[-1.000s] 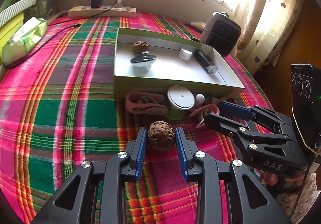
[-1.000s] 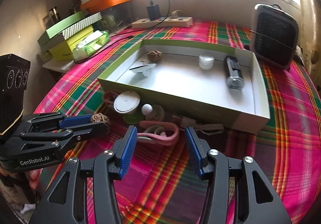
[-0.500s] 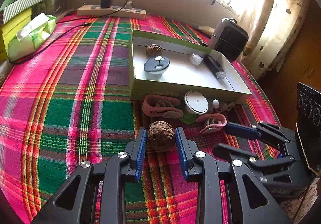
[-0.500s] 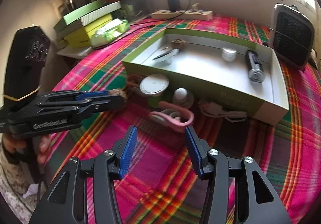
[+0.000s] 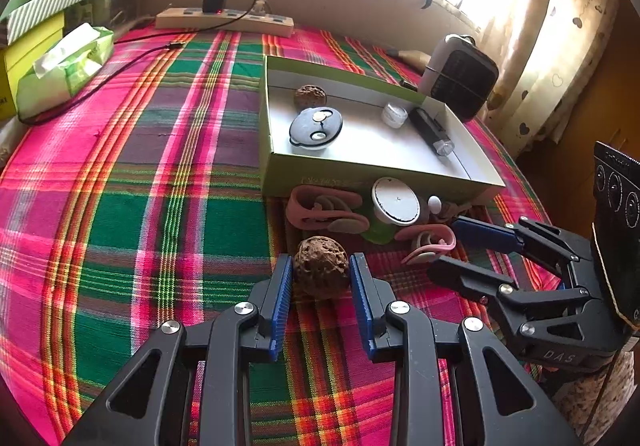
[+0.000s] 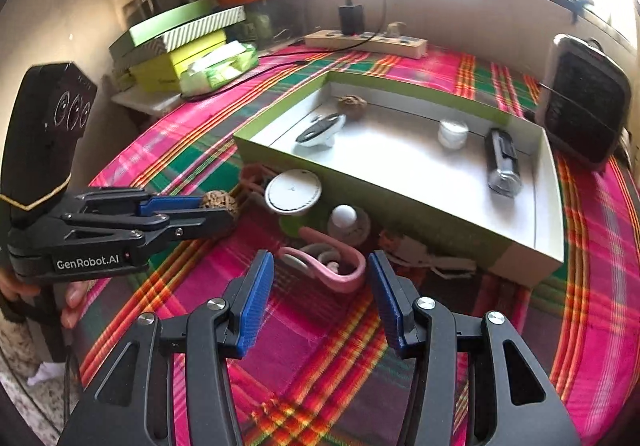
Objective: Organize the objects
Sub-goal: 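Close the left tool on the walnut and lift it, then close the right tool on the pink clip while the left tool holds the walnut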
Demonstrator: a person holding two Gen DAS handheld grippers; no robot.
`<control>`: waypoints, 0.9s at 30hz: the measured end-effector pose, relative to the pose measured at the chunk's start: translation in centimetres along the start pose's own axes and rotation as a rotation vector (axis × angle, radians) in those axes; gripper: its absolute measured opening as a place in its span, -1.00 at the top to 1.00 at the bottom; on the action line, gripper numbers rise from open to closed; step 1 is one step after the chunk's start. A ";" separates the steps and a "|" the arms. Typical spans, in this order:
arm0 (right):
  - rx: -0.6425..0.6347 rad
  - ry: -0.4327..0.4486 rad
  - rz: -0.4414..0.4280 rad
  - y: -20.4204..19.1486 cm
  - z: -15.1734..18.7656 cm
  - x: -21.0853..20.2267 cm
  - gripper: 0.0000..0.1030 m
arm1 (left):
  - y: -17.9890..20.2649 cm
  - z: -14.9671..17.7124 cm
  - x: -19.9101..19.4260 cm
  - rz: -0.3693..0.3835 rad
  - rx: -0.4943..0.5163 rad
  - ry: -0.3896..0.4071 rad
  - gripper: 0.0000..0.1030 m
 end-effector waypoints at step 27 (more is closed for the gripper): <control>-0.089 -0.056 -0.002 -1.6 0.7 1.4 0.02 | -0.2 -0.3 0.2 -0.010 0.010 -0.003 0.47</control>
Point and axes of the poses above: each gripper's, at about its wrist camera, not at the fingertips, and x roughly the way its jaws point, y to its right, z to its underside, the point moved 9 cm from there along x, roughly the way its jaws point
